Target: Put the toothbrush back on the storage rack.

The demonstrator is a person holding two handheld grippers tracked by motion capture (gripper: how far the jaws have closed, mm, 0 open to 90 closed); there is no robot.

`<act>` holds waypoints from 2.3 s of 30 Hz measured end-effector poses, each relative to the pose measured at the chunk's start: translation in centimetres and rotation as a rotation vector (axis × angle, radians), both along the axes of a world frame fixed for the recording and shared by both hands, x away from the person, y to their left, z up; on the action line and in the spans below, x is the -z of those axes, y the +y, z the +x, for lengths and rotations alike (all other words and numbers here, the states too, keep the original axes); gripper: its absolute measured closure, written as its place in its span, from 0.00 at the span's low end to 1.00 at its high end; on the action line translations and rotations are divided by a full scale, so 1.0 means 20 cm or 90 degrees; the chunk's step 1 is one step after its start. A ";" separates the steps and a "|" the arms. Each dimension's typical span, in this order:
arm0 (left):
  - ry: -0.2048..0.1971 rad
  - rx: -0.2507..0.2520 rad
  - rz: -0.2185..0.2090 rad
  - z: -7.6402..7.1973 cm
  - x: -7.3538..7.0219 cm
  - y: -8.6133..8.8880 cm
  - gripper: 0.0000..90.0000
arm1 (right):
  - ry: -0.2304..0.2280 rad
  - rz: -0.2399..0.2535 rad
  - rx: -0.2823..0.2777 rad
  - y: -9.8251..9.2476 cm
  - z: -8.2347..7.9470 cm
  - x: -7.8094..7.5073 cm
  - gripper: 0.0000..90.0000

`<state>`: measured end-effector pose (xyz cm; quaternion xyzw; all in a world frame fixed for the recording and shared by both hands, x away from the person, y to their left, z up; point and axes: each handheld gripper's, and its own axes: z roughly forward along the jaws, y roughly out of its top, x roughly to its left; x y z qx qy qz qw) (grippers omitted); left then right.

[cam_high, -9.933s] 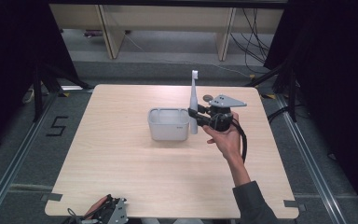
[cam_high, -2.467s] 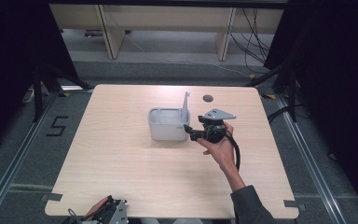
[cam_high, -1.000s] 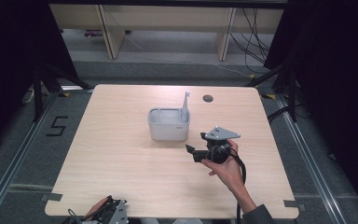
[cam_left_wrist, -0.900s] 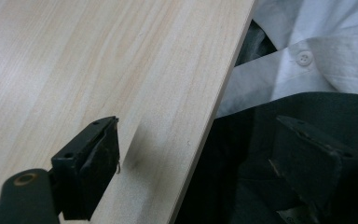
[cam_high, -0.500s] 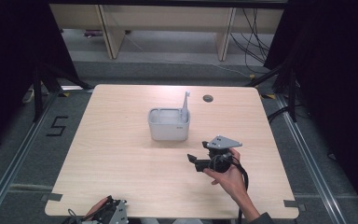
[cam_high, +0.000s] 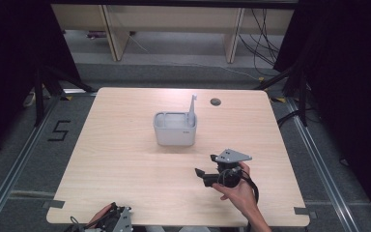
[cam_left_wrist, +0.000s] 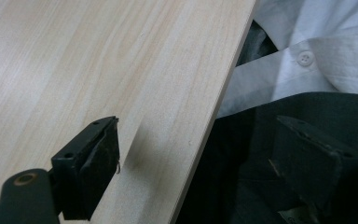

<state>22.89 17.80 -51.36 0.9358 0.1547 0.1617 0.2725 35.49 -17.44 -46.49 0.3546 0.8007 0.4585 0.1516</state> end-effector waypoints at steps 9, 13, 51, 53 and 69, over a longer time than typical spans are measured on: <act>0.000 -0.001 0.000 0.00 0.00 0.00 0.17 | 0.018 0.005 -0.001 -0.02 -0.05 0.03 0.25; -0.001 -0.001 0.000 0.00 0.00 0.00 0.17 | 0.009 0.000 -0.004 -0.04 -0.07 0.03 0.25; -0.005 -0.003 -0.003 0.00 0.00 0.00 0.17 | 0.063 -0.016 -0.025 -0.12 -0.32 0.14 0.21; -0.005 -0.003 -0.003 0.00 0.00 0.00 0.17 | 0.066 -0.021 -0.029 -0.13 -0.32 0.14 0.21; -0.008 -0.005 -0.003 0.00 0.00 0.00 0.17 | 0.087 -0.066 -0.047 -0.13 -0.40 0.17 0.19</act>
